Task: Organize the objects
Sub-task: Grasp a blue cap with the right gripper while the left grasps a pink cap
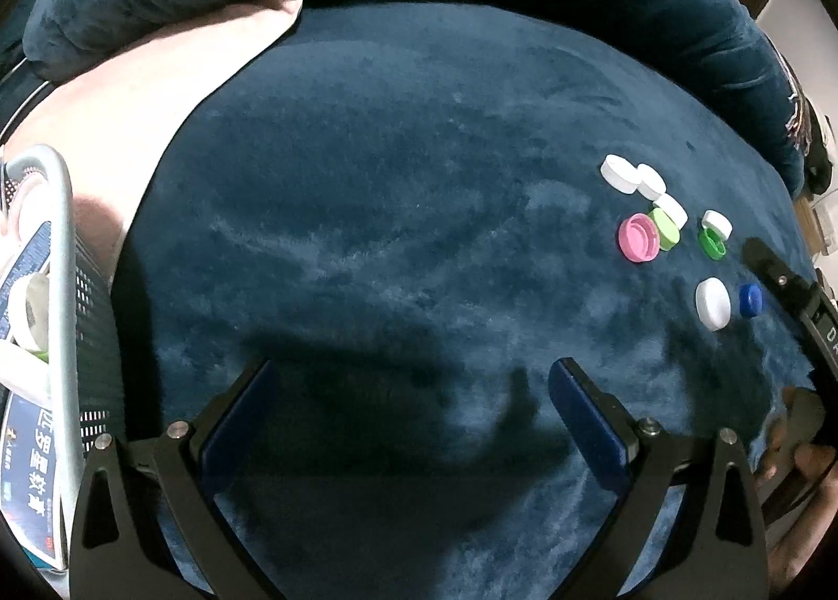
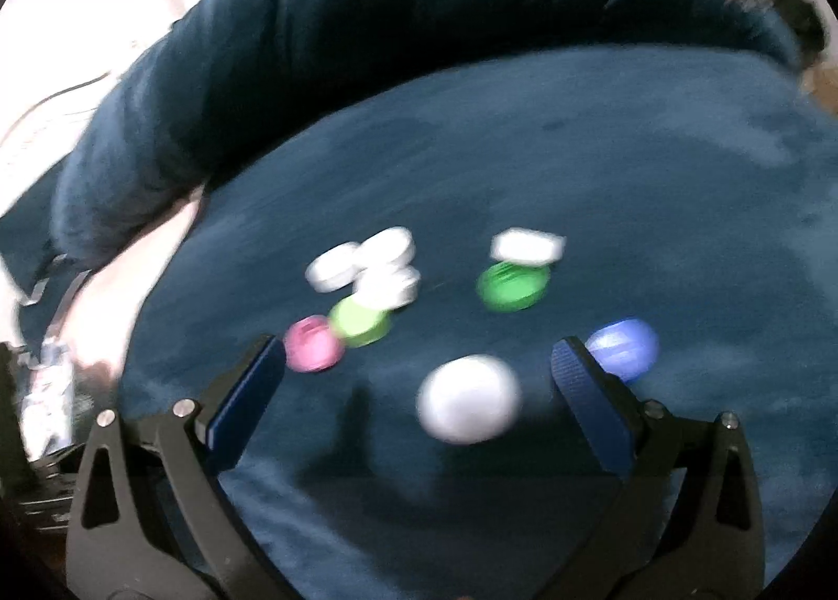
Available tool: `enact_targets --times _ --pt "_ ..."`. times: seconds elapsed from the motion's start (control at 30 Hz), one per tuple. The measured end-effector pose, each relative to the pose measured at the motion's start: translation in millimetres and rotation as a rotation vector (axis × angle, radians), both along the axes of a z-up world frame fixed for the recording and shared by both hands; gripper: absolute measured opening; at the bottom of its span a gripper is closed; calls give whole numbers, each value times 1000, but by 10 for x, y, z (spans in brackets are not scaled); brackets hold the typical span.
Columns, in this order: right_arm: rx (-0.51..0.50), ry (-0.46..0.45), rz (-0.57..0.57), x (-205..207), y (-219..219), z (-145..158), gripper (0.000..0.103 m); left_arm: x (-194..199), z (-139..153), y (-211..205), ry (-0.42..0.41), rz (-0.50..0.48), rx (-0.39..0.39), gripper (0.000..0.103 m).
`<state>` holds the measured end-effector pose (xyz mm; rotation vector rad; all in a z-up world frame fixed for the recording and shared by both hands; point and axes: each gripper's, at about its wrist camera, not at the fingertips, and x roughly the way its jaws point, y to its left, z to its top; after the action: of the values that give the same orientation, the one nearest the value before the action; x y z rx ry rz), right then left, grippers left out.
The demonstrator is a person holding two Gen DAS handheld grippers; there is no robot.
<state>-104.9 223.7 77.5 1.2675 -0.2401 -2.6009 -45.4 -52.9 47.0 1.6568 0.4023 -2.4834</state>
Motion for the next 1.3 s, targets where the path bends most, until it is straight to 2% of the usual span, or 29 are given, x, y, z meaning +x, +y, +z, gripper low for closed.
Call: enact_targets --times 0.07,0.13,0.2,0.23,0.27,0.3,0.37,0.4,0.43,0.57,0.73,0.8,0.9,1.07,1.13,1.17,1.3 --pt "85 34 -64 7 110 36 102 -3 -7 14 -1 1 7 103" --pt "139 14 -116 -22 217 -4 102 -15 -19 32 -1 1 14 103" --pt "150 -27 -144 -61 307 -93 102 -34 -37 60 -3 -6 22 103" --pt "142 -46 -147 -76 340 -136 96 -42 -44 77 -5 -12 24 103" --pt "137 -66 -144 -99 352 -181 83 -51 -53 91 -7 -16 25 102" --pt "139 -87 -135 -127 352 -223 75 -59 -61 101 -9 -11 22 103" --pt "158 -108 -137 -153 375 -269 49 -76 -75 115 -13 -12 21 102" --pt "157 -107 -145 -150 409 -267 43 -83 -79 119 -15 -9 22 102" --pt "151 -104 -153 -146 438 -261 31 -88 -84 122 -15 -7 23 102" --pt "86 -94 -152 -82 494 -193 31 -117 -75 187 7 -16 42 102" --pt "-34 -110 -149 58 576 -110 31 -233 43 451 100 -91 84 102" --pt "-61 -113 -141 106 579 -64 31 -319 83 612 142 -125 73 102" --pt "-65 -113 -128 124 582 -28 31 -531 31 835 164 -170 57 101" --pt "-80 -127 -131 107 599 -57 31 -839 -72 1062 164 -227 27 86" --pt "-82 -123 -128 129 594 -41 31 -908 -103 1139 168 -268 20 64" --pt "-82 -121 -126 129 595 -35 31 -927 -125 1174 163 -284 14 29" --pt "-91 -121 -123 130 602 -36 31 -838 -91 1135 172 -282 24 31"
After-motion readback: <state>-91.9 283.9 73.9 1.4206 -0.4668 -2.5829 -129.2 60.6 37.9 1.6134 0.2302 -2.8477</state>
